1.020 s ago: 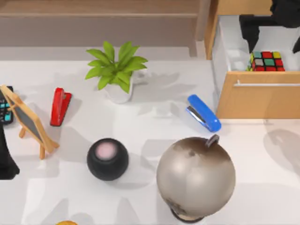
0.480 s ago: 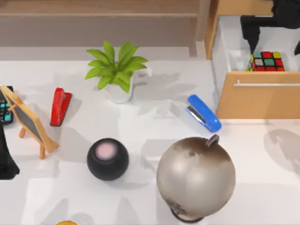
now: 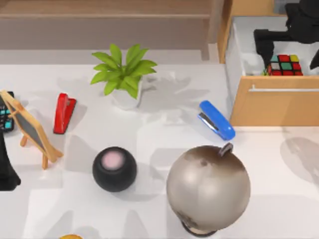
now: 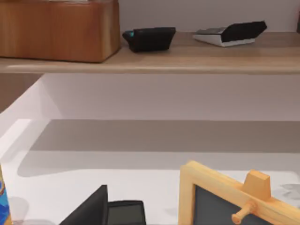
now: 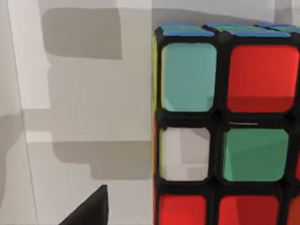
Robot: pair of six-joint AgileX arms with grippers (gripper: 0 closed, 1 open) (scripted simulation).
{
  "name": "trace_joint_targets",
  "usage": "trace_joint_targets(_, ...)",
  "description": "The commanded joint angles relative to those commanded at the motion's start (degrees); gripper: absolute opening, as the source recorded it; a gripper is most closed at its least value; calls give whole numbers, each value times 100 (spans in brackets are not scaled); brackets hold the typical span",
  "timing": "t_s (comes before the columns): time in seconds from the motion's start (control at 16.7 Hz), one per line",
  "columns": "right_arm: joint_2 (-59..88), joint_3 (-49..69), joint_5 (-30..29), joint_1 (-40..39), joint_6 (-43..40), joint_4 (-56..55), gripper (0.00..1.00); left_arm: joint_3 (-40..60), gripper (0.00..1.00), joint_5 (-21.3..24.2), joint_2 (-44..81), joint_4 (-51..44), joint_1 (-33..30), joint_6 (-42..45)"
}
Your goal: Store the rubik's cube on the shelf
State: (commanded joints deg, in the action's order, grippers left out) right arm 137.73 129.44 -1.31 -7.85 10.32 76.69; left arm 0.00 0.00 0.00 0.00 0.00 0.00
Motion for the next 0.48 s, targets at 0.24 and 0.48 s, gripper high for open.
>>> trace_joint_targets(0.24,360,-60,-6,18,7,-474,100,0,100,0,0,0,0,0)
trace_joint_targets(0.48,370,-53,-6,19,8,-484,100,0,100,0,0,0,0,0)
